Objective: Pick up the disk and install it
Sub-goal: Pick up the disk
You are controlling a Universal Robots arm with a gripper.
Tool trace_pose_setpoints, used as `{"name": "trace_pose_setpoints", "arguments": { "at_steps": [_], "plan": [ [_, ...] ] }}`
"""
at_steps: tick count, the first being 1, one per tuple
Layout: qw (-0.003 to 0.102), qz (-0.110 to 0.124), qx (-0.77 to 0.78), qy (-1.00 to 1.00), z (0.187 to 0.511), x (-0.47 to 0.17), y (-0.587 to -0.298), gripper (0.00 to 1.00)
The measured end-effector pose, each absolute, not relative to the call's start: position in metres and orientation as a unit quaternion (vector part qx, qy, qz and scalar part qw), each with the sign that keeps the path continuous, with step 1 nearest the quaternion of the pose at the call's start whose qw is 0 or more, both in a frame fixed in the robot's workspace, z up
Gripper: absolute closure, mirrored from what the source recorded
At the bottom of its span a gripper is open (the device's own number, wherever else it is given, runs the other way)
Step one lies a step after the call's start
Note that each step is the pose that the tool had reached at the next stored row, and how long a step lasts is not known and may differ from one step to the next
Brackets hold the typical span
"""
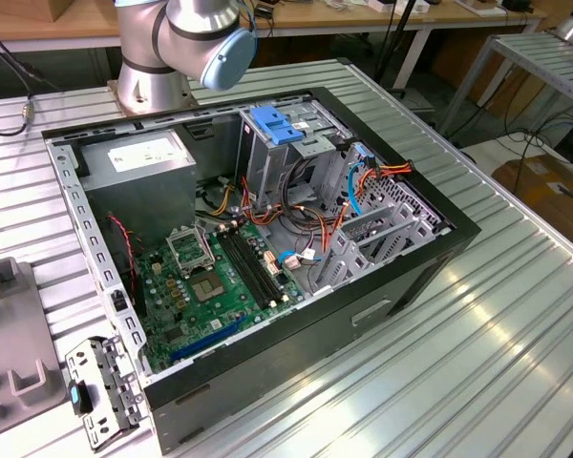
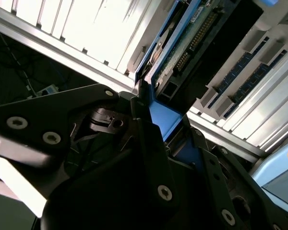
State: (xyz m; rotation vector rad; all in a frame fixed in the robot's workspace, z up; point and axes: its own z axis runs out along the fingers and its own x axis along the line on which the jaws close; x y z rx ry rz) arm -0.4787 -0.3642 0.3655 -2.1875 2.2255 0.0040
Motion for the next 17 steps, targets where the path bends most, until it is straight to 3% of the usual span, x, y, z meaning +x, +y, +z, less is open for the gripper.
{"name": "trace_pose_setpoints", "arguments": {
  "at_steps": [17],
  "plan": [
    [0.011,0.001,-0.701,0.713,0.379,-0.479,-0.364,0.63]
  ]
}}
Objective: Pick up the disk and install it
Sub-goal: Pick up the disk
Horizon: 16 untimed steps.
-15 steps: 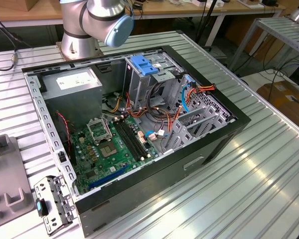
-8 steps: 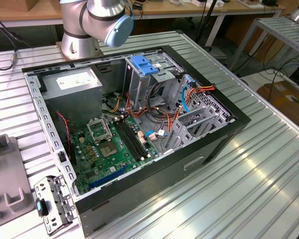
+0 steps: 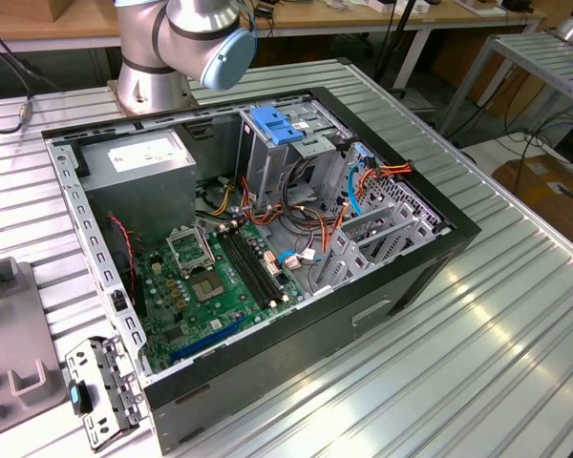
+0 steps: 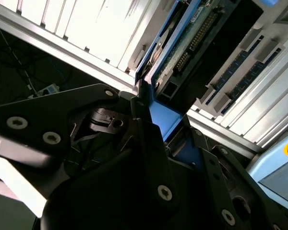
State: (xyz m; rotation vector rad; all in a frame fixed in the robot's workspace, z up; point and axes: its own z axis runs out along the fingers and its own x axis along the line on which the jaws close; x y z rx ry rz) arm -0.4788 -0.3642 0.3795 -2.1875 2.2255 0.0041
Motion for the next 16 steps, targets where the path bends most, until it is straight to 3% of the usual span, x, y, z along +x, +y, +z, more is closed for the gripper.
{"name": "trace_pose_setpoints", "arguments": {
  "at_steps": [16],
  "plan": [
    [0.010,0.002,-0.701,0.713,0.392,-0.479,-0.364,0.63]
  ]
}}
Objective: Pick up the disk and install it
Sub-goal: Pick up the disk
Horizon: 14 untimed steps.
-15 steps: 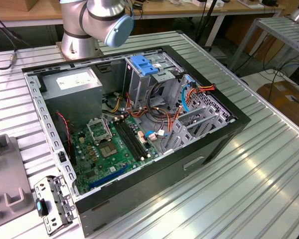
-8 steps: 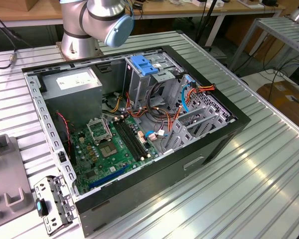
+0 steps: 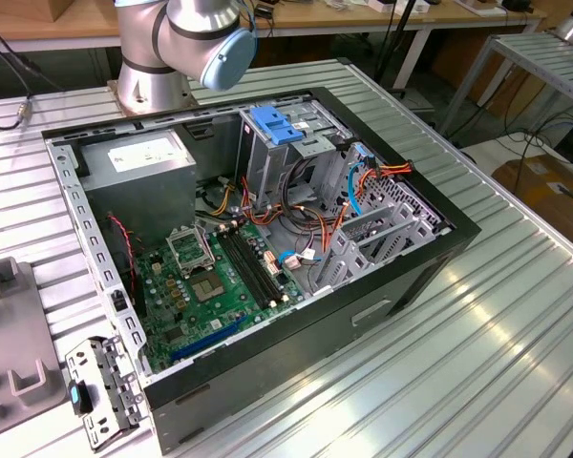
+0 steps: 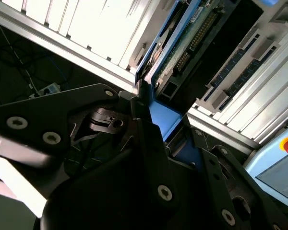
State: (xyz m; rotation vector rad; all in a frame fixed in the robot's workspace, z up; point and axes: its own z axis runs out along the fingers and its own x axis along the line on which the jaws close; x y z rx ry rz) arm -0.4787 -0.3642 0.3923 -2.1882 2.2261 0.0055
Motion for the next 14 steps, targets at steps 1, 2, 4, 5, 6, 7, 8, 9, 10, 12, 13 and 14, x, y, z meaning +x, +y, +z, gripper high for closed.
{"name": "trace_pose_setpoints", "arguments": {
  "at_steps": [1,2,4,5,6,7,8,9,10,12,13,14],
  "plan": [
    [0.010,0.002,-0.701,0.713,0.393,-0.479,-0.364,0.63],
    [0.010,0.002,-0.701,0.713,0.394,-0.479,-0.364,0.63],
    [0.010,0.002,-0.701,0.713,0.396,-0.479,-0.364,0.63],
    [0.010,0.002,-0.701,0.713,0.396,-0.479,-0.364,0.63],
    [0.010,0.002,-0.701,0.713,0.397,-0.479,-0.364,0.63],
    [0.010,0.002,-0.701,0.713,0.398,-0.479,-0.364,0.63],
    [0.010,0.002,-0.701,0.713,0.399,-0.479,-0.364,0.63],
    [0.010,0.002,-0.701,0.713,0.400,-0.479,-0.364,0.63],
    [0.010,0.002,-0.701,0.713,0.402,-0.479,-0.364,0.63],
    [0.010,0.002,-0.701,0.713,0.404,-0.479,-0.364,0.63],
    [0.010,0.002,-0.701,0.713,0.405,-0.479,-0.364,0.63],
    [0.010,0.002,-0.701,0.713,0.405,-0.479,-0.364,0.63]
  ]
}}
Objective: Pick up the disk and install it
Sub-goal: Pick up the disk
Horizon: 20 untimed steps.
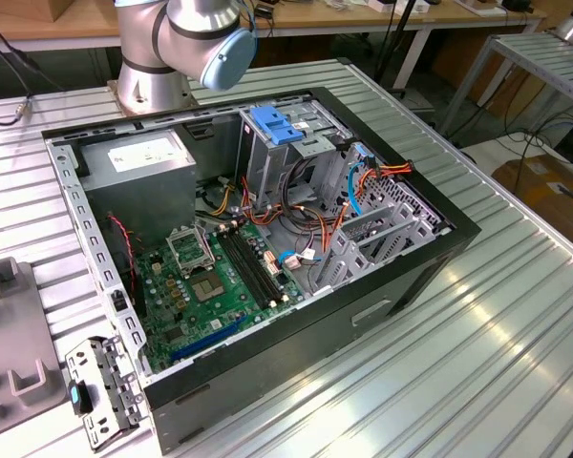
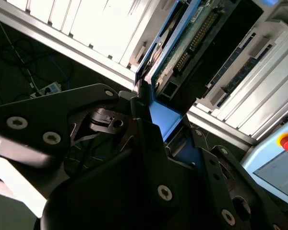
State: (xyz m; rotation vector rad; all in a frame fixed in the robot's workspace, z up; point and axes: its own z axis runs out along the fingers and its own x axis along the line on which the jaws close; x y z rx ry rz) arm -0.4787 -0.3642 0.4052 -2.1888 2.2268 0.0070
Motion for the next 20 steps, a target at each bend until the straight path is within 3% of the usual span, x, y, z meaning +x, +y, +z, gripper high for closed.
{"name": "trace_pose_setpoints", "arguments": {
  "at_steps": [20],
  "plan": [
    [0.009,0.003,-0.701,0.713,0.423,-0.479,-0.364,0.63]
  ]
}}
